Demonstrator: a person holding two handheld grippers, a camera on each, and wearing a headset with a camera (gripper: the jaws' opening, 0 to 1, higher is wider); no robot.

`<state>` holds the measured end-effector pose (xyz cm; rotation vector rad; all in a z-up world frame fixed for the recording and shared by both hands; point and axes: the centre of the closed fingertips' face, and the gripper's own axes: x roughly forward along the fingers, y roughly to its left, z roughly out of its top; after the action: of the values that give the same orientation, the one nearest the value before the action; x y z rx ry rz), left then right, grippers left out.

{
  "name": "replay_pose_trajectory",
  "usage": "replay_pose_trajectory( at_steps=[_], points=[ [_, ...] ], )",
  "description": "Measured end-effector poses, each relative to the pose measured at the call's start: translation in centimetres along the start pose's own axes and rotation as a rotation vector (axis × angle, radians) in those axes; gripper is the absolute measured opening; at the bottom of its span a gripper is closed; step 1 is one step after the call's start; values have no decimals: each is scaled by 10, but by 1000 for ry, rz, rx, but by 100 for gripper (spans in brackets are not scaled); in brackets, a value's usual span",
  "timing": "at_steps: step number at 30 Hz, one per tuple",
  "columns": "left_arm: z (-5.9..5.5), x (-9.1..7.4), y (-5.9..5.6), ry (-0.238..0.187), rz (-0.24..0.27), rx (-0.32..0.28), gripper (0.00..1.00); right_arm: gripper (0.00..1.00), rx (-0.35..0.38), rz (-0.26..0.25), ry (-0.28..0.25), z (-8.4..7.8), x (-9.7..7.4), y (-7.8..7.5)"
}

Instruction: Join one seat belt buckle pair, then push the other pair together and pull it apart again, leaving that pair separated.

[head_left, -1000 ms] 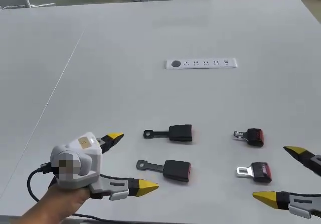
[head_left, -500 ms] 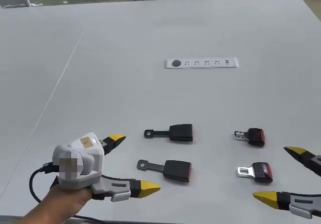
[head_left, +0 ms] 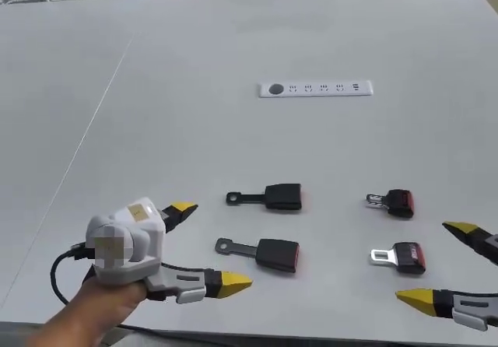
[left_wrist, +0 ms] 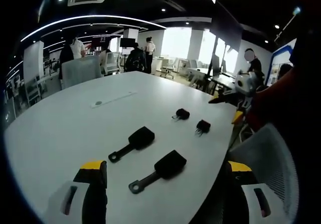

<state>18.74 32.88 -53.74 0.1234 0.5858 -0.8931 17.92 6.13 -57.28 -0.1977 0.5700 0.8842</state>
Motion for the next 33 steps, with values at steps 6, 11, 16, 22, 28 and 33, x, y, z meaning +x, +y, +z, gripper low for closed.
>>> replay_pose_trajectory(
  at_steps=[6,11,16,22,28,33],
  points=[
    [-3,1,-1,9,-6,-3,100,92,-5,4,11,-4,1,1],
    [-6,4,-3,35,-17,19,100,92,-3,9,30,-9,2,0],
    [-9,12,-3,53,-30,40,99,89,3,19,49,-15,2,-2],
    [-11,20,-4,72,-47,51,98,87,5,20,65,-18,3,-7],
    [-15,28,-2,102,-61,74,97,87,-2,22,86,-21,4,-15],
    [-18,34,0,121,-73,83,96,85,-8,37,108,-26,6,-21]
  ],
)
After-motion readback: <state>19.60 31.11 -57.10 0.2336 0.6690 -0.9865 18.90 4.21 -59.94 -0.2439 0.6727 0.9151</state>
